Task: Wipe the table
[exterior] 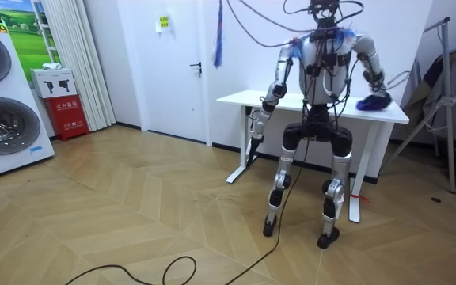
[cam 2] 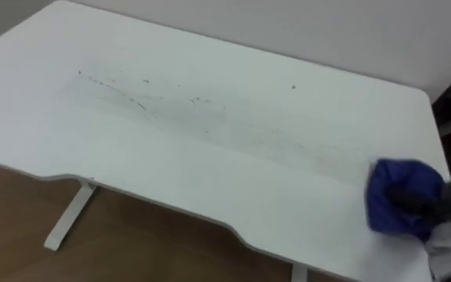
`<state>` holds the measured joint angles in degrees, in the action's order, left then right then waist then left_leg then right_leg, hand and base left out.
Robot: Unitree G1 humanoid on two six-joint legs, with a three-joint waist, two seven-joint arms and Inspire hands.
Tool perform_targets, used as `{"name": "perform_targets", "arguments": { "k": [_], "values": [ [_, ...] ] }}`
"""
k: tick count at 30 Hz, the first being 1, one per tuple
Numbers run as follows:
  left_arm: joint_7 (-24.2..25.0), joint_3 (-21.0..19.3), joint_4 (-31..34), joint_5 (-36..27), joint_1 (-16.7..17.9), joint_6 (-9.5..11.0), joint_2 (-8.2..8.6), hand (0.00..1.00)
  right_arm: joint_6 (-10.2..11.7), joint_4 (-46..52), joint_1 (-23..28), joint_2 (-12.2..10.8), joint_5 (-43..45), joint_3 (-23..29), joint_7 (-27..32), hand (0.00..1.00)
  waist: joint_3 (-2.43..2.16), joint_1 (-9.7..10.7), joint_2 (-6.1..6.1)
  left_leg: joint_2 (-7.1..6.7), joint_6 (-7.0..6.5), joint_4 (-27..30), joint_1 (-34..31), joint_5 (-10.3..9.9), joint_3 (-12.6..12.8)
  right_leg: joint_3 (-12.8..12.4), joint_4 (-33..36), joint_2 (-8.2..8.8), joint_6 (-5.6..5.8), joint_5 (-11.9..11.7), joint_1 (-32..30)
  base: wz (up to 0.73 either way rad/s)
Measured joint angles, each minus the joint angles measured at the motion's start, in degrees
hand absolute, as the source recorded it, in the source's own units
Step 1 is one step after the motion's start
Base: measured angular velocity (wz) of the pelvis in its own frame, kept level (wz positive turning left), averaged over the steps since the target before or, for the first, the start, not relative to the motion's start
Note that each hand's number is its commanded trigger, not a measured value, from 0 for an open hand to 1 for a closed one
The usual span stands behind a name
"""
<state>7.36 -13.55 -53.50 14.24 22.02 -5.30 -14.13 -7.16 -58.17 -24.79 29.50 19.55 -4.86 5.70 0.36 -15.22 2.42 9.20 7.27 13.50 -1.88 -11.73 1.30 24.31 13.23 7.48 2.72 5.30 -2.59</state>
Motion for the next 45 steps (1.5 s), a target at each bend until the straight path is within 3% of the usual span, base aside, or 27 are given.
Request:
{"name": "perform_targets", "arguments": {
  "k": [3, 7, 9, 10, 11, 16, 20, 26, 30, 32, 35, 38, 39, 41, 45],
  "values": [
    [1.1, 1.1, 0.0, 0.0, 0.0, -1.4, 0.54, 0.0, 0.0, 0.0, -5.4, -0.1, 0.9, -3.2, -2.2, 1.0, 0.81, -4.3, -0.82, 0.0, 0.04, -0.9, -0.3, 0.8, -2.0, 0.5, 0.2, -0.4, -0.53, 0.6, -0.5, 0.17],
    [1.2, 3.3, 0.0, 0.1, 1.7, -3.3, 0.5, 0.0, 0.0, 0.7, -7.1, -0.4, 1.8, -4.5, -2.9, 1.0, 0.63, -6.6, -0.4, -0.07, 0.29, -1.5, -0.5, 1.5, -4.4, 2.5, 0.4, -0.32, -0.29, 1.7, 0.0, 0.33],
    [1.9, 3.8, 0.1, 0.4, 2.6, -4.1, 0.5, 0.0, 0.0, 1.0, -6.7, -0.8, 3.3, -5.1, -3.4, 0.56, 0.45, -6.6, 0.64, -0.2, 0.27, -1.4, -0.1, 1.5, -4.6, 2.9, 0.6, -0.09, 0.05, 2.4, 0.8, 0.2],
    [2.1, 3.9, 0.1, 0.3, 2.6, -4.3, 0.5, 0.0, 0.0, 1.3, -6.4, -0.8, 3.3, -5.4, -3.4, 0.11, 0.5, -6.5, 0.82, -0.21, 0.27, -1.4, 0.3, 1.5, -4.6, 2.9, 0.6, -0.09, 0.12, 2.5, 1.3, 0.09],
    [2.2, 4.1, 0.4, 0.2, 2.6, -4.6, 0.45, 0.0, 0.0, 2.2, -5.1, -0.8, 3.4, -6.2, -3.3, 0.0, 0.53, -6.3, 1.04, -0.27, 0.27, -1.5, 1.1, 1.5, -4.7, 3.0, 0.2, -0.1, 0.34, 2.6, 2.3, 0.11],
    [2.1, 4.2, 2.1, -0.2, -0.5, -3.6, 0.17, 0.0, 0.3, 6.1, -0.8, -1.6, 6.3, -6.9, -4.1, 0.0, 0.43, -4.5, 1.25, -0.61, 0.27, -2.3, 3.9, 1.5, -4.1, 3.0, -0.6, 0.06, 0.83, 3.4, 5.0, 0.04],
    [1.0, 4.9, 3.7, -0.3, -3.9, -2.3, -0.44, 0.0, 1.1, 8.9, 2.0, -2.9, 8.0, -6.8, -4.2, 0.0, 0.31, -2.4, 1.33, -0.66, 0.27, -2.8, 4.8, 1.5, -1.9, 1.7, -0.6, 0.15, 0.84, 3.3, 5.5, -0.1],
    [-0.9, 7.3, 3.9, -0.3, -4.5, -1.3, -0.3, 0.0, 4.7, 13.1, 6.5, -4.8, 9.6, -6.2, -2.0, 0.0, 0.07, 0.7, 1.15, -0.71, 0.27, -2.9, 6.8, 1.5, -0.6, -0.2, -0.7, 0.11, 0.87, 3.3, 6.4, -0.1],
    [-1.9, 7.6, 3.9, -1.4, -4.9, -0.9, 0.19, 0.0, 6.1, 16.5, 10.1, -5.1, 10.0, -5.5, -0.9, 0.0, -0.5, 2.1, 0.17, -0.72, 0.24, -4.0, 8.8, 1.4, 0.9, -0.9, -0.7, 0.11, 1.25, 3.7, 7.6, 0.0],
    [-2.2, 7.6, 4.1, -1.4, -5.1, -0.6, 0.24, 0.0, 6.4, 19.1, 11.9, -5.2, 10.2, -4.3, -0.9, 0.0, -0.52, 2.8, 0.07, -0.72, -0.06, -4.2, 9.0, 1.3, 1.8, -1.2, -0.6, 0.12, 1.28, 3.7, 7.6, 0.01],
    [-2.3, 7.2, 4.8, -1.2, -4.6, -0.6, 0.32, 0.0, 6.4, 25.9, 17.2, -7.1, 12.0, -1.6, -1.0, 0.0, -0.62, 3.2, 0.27, -0.72, -0.39, -4.4, 9.6, 1.0, 3.2, -2.6, -0.2, 0.15, 1.28, 3.7, 7.5, -0.17],
    [-4.0, 6.9, 5.9, -1.4, -4.5, -0.4, 0.94, 0.0, 8.0, 31.3, 21.8, -9.0, 11.9, -0.9, -0.9, 0.0, -0.57, 5.1, 0.36, -0.85, -0.54, -4.8, 10.6, 0.9, 4.3, -4.2, 0.2, 0.14, 1.3, 3.7, 7.4, -0.19],
    [-4.7, 6.8, 6.5, -1.4, -4.6, 0.5, 1.23, 0.0, 8.9, 32.4, 22.9, -9.7, 12.0, -0.9, -1.0, 0.0, -0.57, 5.7, 0.36, -0.87, -0.58, -4.9, 10.8, 0.8, 4.8, -4.9, 0.4, 0.14, 1.33, 3.7, 7.4, -0.24],
    [-5.7, 6.8, 7.1, -1.6, -5.2, 1.6, 1.75, 0.0, 9.8, 33.2, 23.8, -10.2, 12.0, -0.9, -1.1, 0.0, -0.57, 6.3, 0.37, -0.97, -0.61, -4.9, 10.9, 0.8, 5.3, -5.7, 0.6, 0.15, 1.36, 3.7, 6.9, -0.19],
    [-6.3, 6.7, 7.3, -3.7, -5.7, 2.4, 2.36, 0.0, 9.3, 34.2, 24.0, -10.7, 12.3, -0.1, -1.4, 0.0, -0.62, 7.9, 0.41, -1.15, -0.67, -4.9, 10.9, 0.8, 6.9, -8.1, 1.2, 0.13, 1.4, 3.7, 5.7, -0.19]
  ]
}}
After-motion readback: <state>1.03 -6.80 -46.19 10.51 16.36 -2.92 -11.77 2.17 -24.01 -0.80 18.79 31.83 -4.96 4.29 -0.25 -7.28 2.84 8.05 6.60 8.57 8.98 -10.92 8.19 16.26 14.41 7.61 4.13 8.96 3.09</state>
